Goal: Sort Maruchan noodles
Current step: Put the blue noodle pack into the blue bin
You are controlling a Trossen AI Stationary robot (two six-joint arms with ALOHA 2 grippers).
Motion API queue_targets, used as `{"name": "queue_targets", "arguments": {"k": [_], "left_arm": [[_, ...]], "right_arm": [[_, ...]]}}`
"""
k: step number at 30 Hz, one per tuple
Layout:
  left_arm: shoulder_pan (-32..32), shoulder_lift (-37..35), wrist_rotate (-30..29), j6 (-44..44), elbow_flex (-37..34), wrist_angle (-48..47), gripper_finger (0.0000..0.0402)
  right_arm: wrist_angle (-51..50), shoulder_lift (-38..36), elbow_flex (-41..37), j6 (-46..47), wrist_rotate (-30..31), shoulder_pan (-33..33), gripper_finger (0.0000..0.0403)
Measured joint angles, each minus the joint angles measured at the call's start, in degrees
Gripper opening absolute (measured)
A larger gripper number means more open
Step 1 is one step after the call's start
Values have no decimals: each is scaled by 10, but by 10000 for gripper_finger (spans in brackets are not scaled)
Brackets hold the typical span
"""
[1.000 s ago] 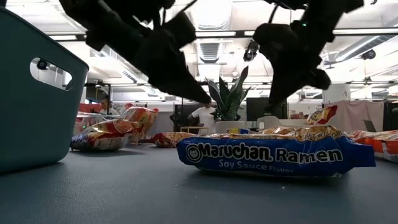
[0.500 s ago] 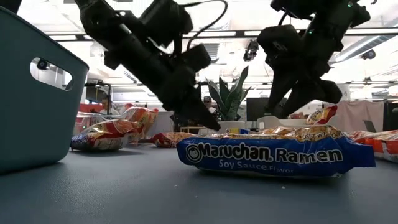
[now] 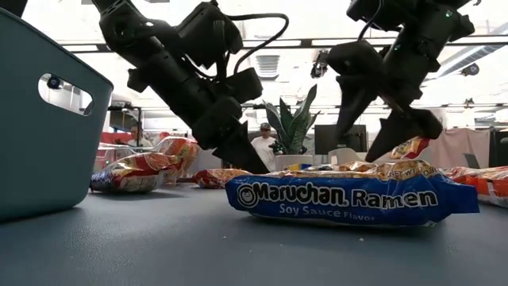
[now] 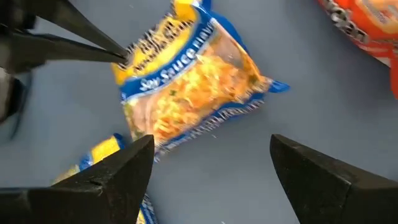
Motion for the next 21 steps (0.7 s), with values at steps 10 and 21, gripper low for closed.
{"name": "queue_targets", "arguments": {"k": [10,21], "left_arm": [[0,0,0,-5,-1,-15,0],[0,0,1,-5,-2,-19,0]], "right_arm": [[122,0,-75,40,25,0,304],[241,0,-138,56,66,-3,309]]}}
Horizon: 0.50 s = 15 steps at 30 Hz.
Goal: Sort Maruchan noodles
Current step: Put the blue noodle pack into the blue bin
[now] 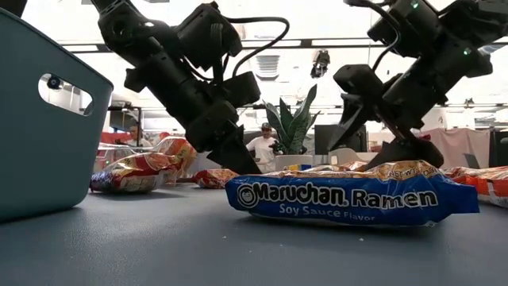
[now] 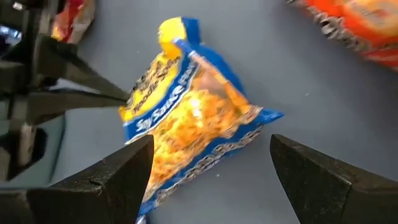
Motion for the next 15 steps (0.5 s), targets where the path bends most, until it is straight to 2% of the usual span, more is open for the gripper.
{"name": "queue_targets", "arguments": {"k": [9,15], "left_arm": [[0,0,-2,-1,0,1,0],[1,1,-15,-2,-2,-1,0]], "right_arm": [[25,14,-9,-3,15,0,311],[112,86,0,-29,15,0,309]]}}
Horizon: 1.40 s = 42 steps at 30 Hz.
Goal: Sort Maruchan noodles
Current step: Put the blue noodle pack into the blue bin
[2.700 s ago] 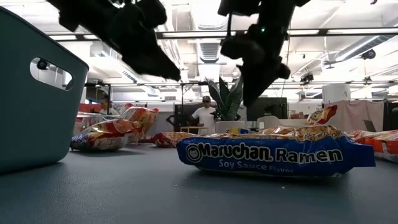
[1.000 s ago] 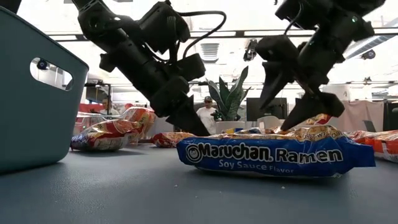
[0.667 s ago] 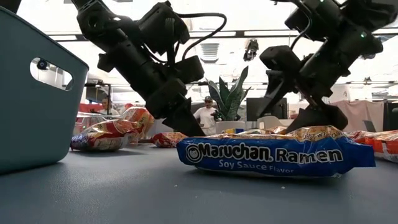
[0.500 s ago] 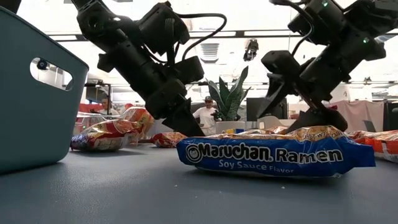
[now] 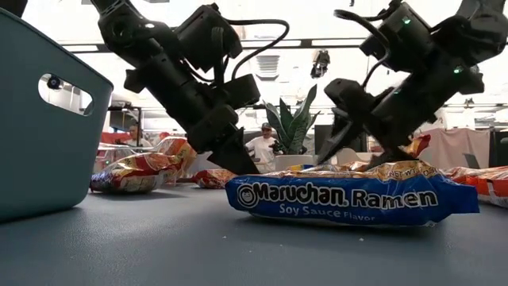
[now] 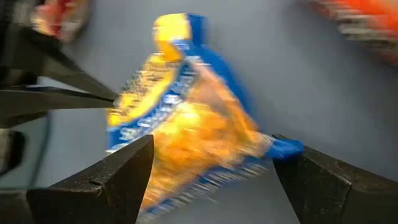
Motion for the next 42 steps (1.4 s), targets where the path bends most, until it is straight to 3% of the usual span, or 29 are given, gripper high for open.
{"name": "queue_targets", "arguments": {"k": [8,13,21,26,33,42], "left_arm": [[0,0,-1,-11,-11,-1,0],[0,0,-1,-15,-13,-1,0],[0,0,-1,-19,-11,6,0],[-1,-6,-1,-19,-10,6,0],[-3,-71,1,5,-12,-31,0],[-19,-238,2,57,-63,-17,0]], "right_arm": [[152,71,8,-39,-16,-1,304],[164,79,8,-41,-15,-1,281],[161,72,7,-52,-18,-3,207],[158,63,7,-75,-16,-4,190],[160,34,8,-196,-5,-2,189],[156,-5,25,-392,54,17,188]]}}
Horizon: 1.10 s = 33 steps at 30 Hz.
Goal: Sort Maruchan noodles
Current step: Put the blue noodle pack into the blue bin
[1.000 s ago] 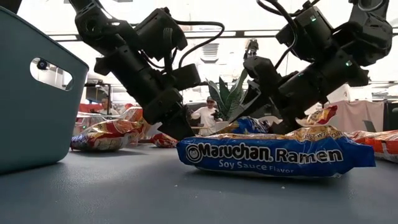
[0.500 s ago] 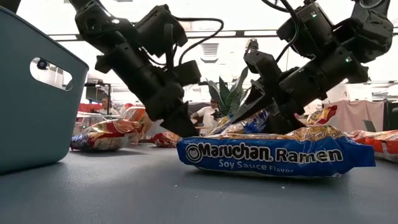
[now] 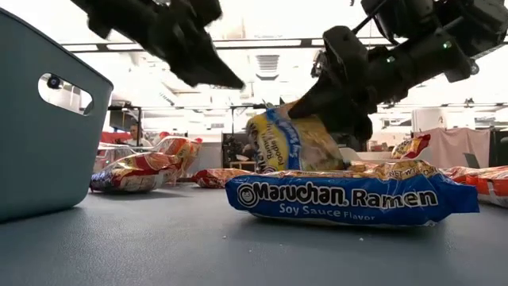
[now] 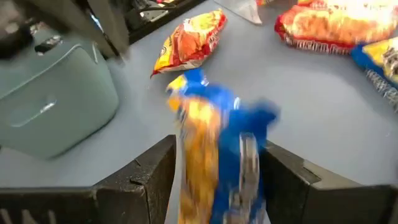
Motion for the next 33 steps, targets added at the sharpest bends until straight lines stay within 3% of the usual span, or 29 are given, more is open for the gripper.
{"name": "queue_targets", "arguments": {"k": [6,13,19,24,33], "left_arm": [[1,-89,-1,-12,-95,123,0],[1,-100,-1,-67,-209,333,3],[1,-71,-1,-100,-215,367,30],[1,-16,0,-116,-186,369,81],[0,132,10,-124,-108,368,224]], "right_arm": [[-2,10,0,-14,0,0,187],[-15,12,0,-26,0,1,185],[-11,12,0,-41,-8,2,97],[-7,12,0,-63,-8,7,41],[-9,12,10,-125,-8,24,44]]}}
